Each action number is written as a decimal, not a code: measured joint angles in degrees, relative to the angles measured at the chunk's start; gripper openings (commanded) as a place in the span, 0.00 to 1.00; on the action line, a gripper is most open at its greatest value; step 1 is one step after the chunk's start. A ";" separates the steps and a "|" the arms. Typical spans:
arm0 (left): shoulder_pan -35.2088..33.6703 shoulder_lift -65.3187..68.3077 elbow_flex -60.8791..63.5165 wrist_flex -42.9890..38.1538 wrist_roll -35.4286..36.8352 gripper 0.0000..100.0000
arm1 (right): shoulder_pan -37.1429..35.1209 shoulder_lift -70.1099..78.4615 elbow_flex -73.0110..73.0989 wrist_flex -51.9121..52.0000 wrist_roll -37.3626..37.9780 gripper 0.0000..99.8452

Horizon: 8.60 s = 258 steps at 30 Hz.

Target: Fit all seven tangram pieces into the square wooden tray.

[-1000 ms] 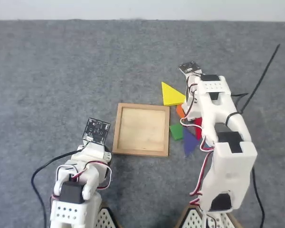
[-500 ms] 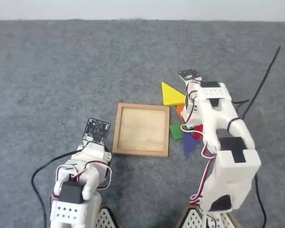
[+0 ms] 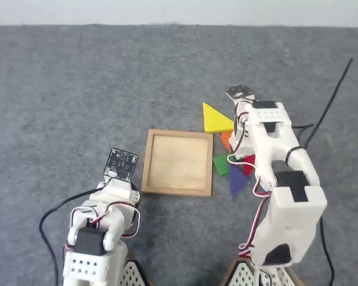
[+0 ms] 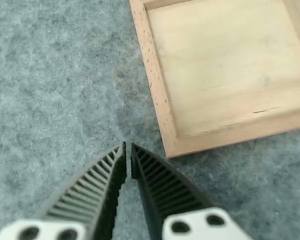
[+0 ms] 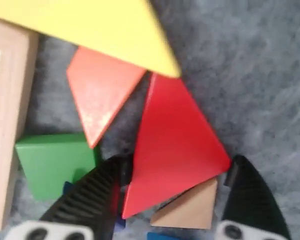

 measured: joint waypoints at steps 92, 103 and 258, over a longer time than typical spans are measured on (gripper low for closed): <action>0.09 0.00 0.00 0.00 0.00 0.02 | 4.13 -17.49 22.51 -11.87 5.36 0.37; 0.00 0.00 0.00 0.00 0.00 0.02 | 4.48 -19.34 23.74 -7.91 2.11 0.32; 0.09 0.00 0.00 0.00 -0.09 0.02 | 1.85 -9.14 -0.18 7.91 -4.22 0.35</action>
